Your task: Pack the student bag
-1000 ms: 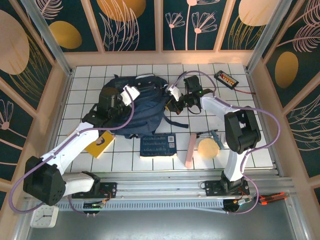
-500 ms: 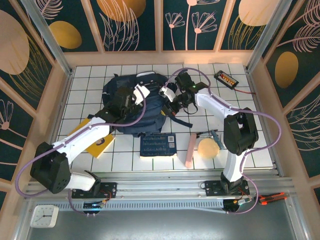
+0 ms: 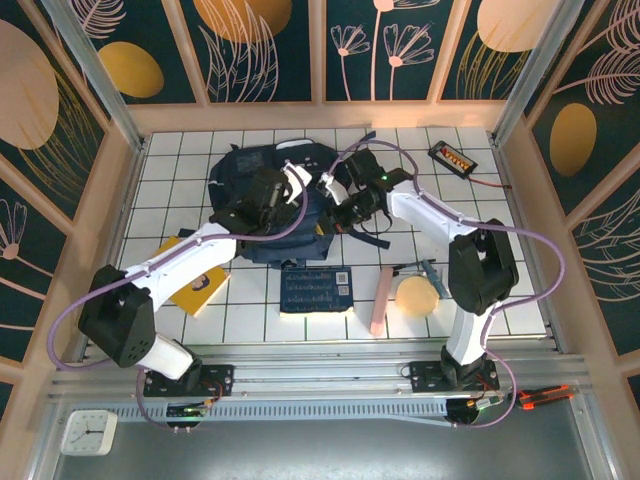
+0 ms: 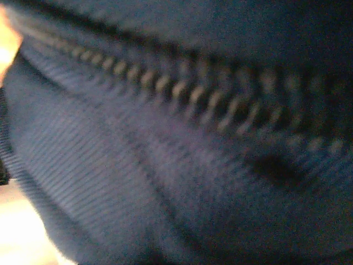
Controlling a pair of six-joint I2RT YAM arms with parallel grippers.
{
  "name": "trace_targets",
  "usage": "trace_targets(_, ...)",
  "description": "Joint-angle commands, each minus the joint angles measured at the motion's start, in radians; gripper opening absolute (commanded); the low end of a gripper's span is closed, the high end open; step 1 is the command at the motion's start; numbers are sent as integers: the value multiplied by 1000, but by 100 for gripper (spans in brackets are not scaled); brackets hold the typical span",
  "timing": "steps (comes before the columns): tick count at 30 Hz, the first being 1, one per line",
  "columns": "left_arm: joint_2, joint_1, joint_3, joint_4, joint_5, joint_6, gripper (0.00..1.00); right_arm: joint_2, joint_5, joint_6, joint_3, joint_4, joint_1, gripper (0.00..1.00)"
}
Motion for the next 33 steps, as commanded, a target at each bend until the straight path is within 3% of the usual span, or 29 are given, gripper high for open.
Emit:
trace_targets(1, 26, -13, 90, 50, -46, -54, 0, -58, -140, 89, 0, -25, 12, 0)
trace_targets(10, 41, -18, 113, 2, -140, -61, 0, -108, -210, 152, -9, -75, -43, 0)
trace_targets(15, 85, -20, 226, -107, -135, -153, 0, -162, -266, 327, -84, 75, -88, 0)
trace_targets(20, 108, -23, 266, -129, -165, -156, 0, -202, -318, 446, -126, 203, -94, 0)
trace_targets(25, 146, -27, 347, -208, -184, -185, 0, -241, -355, 596, -200, 332, -83, 0)
trace_targets(29, 185, -29, 413, -243, -156, -274, 0, -239, -362, 755, -275, 534, -23, 0)
trace_targets(33, 242, -48, 485, -291, -125, -326, 0, -158, -310, 741, -201, 502, 41, 0)
